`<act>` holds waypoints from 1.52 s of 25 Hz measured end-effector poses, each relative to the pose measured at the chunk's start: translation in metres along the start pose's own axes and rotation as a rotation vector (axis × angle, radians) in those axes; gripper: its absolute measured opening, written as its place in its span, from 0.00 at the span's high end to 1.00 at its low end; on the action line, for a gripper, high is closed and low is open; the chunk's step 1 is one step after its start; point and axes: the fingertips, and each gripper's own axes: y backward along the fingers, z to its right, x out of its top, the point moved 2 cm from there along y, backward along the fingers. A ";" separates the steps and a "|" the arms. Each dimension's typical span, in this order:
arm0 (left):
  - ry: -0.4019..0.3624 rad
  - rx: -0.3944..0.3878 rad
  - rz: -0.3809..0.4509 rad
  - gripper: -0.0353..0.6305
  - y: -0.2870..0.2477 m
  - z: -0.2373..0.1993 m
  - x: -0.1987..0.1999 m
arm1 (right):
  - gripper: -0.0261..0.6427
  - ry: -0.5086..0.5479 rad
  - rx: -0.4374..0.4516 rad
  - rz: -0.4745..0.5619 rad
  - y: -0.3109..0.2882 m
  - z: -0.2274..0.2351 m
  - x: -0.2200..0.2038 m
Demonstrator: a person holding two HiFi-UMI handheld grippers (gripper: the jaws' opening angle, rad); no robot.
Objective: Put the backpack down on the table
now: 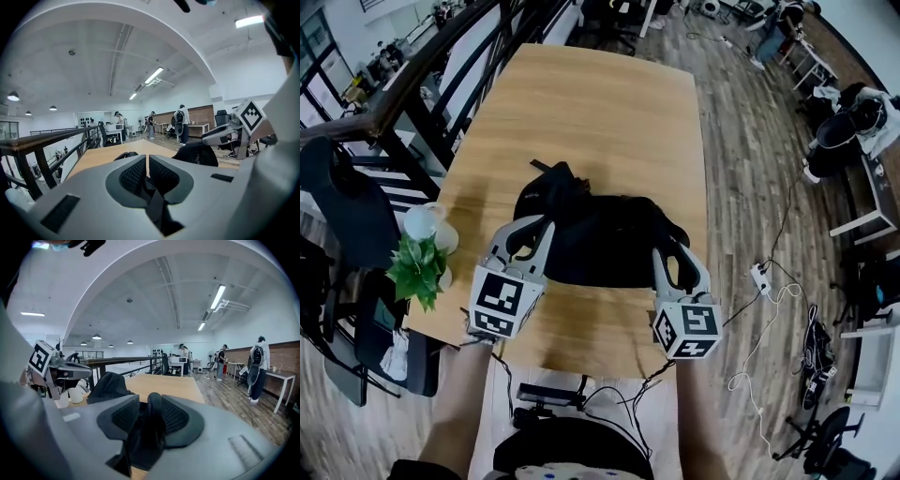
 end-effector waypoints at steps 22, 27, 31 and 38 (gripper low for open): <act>-0.050 -0.067 0.034 0.94 0.097 0.066 0.036 | 0.95 -0.082 -0.009 0.118 0.107 -0.021 0.037; -0.064 -0.075 0.033 0.94 0.108 0.074 0.038 | 0.95 -0.092 0.017 0.107 0.120 -0.032 0.032; -0.081 -0.096 0.030 0.94 0.114 0.081 0.035 | 0.95 -0.049 0.067 0.083 0.129 -0.046 0.022; -0.073 -0.102 0.010 0.94 0.120 0.086 0.020 | 0.95 0.002 0.071 0.020 0.138 -0.057 0.019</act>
